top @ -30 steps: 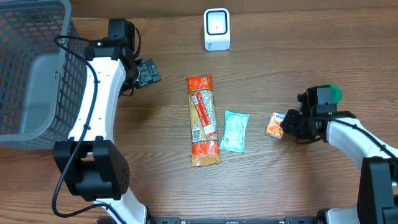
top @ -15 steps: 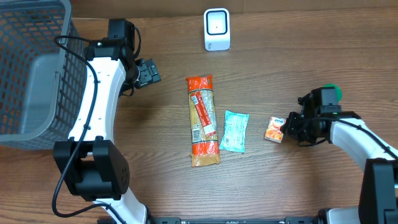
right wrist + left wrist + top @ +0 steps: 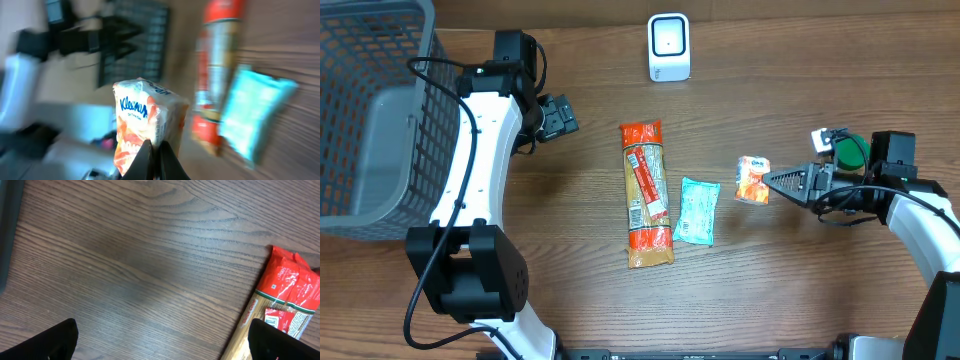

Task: Scan the item barcode
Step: 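Lift the Kleenex pack and carry it up to the white scanner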

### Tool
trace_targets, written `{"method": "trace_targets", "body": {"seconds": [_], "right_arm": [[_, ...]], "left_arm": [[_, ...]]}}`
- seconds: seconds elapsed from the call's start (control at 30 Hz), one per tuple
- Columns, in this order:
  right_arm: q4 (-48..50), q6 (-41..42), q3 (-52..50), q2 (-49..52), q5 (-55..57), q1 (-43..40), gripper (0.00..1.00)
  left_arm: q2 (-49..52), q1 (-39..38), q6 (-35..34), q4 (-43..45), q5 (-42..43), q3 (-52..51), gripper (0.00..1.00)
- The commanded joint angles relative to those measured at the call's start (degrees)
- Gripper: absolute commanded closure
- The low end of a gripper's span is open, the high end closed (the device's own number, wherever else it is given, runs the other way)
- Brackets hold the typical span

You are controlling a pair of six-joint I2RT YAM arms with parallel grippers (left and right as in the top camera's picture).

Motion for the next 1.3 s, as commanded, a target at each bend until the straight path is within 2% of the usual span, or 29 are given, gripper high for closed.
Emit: {"method": "trace_targets", "body": {"seconds": [0.0, 0.2, 0.43, 0.67, 0.83, 1.0, 1.17, 1.27], "right_arm": [[0.79, -3.15, 0.85, -1.16, -9.86, -0.48, 0.96], [0.28, -2.95, 0.85, -3.91, -9.88, -1.05, 0.96], [0.52, 1.36, 0.87, -14.78, -9.86, -2.34, 0.96], [5.07, 10.86, 0.87, -22.77, -9.86, -2.32, 0.96], [8.74, 15.17, 0.87, -25.53, -9.86, -2.29, 0.96], [9.35, 14.32, 0.83, -25.75, -9.70, -2.25, 0.96], [8.31, 13.05, 0.17, -25.75, 1.62, -2.25, 0.96], [2.25, 11.54, 0.07, -25.38, 18.36, -2.19, 0.96]], "left_arm": [[-1.31, -0.39, 1.11, 0.09, -0.11, 0.92, 0.00], [-1.31, -0.39, 1.11, 0.09, -0.09, 0.92, 0.00], [-1.31, -0.39, 1.11, 0.09, -0.09, 0.92, 0.00], [-1.31, -0.39, 1.11, 0.09, -0.09, 0.92, 0.00], [-1.31, -0.39, 1.11, 0.09, -0.09, 0.92, 0.00], [-1.31, -0.39, 1.11, 0.11, -0.09, 0.92, 0.00], [-1.31, -0.39, 1.11, 0.09, -0.09, 0.92, 0.00], [-1.31, -0.39, 1.11, 0.09, -0.09, 0.92, 0.00]]}}
